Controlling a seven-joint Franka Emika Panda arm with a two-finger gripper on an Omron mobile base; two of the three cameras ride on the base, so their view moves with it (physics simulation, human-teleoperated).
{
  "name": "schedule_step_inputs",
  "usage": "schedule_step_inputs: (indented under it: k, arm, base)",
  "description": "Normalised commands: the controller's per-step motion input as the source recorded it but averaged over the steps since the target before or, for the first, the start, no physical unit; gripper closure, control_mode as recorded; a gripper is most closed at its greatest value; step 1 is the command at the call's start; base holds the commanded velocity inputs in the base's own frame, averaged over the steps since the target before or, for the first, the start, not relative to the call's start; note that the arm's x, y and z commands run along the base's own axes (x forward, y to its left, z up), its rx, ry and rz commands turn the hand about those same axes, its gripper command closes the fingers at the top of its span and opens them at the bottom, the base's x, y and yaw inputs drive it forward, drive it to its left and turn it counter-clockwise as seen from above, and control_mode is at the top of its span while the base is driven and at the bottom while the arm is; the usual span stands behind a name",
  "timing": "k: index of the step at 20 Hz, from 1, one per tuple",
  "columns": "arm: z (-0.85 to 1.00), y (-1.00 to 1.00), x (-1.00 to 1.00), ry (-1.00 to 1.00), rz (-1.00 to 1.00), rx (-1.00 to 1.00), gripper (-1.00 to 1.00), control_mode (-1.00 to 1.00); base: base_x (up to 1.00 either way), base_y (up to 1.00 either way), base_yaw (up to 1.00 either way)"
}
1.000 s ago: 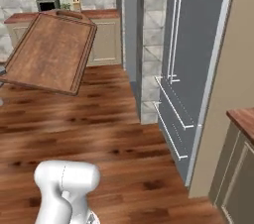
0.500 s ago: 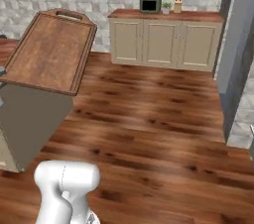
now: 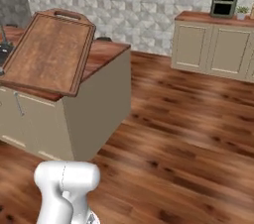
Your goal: Move the cutting board and knife to the sink. Then move spray from the cabinet to the counter.
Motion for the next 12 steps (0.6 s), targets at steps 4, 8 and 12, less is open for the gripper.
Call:
schedule_step_inputs:
  k: [4,8,12]
  arm:
    - [0.00,0.00,0.00,0.00,0.00,0.00,1.00,1.00]
    - [0.00,0.00,0.00,0.00,0.00,0.00,1.00,1.00]
    - [0.00,0.00,0.00,0.00,0.00,0.00,1.00,1.00]
  base:
    - [0.79,1.00,-0.03]
    - [0.71,1.00,-0.04]
    - [0.64,1.00,-0.01]
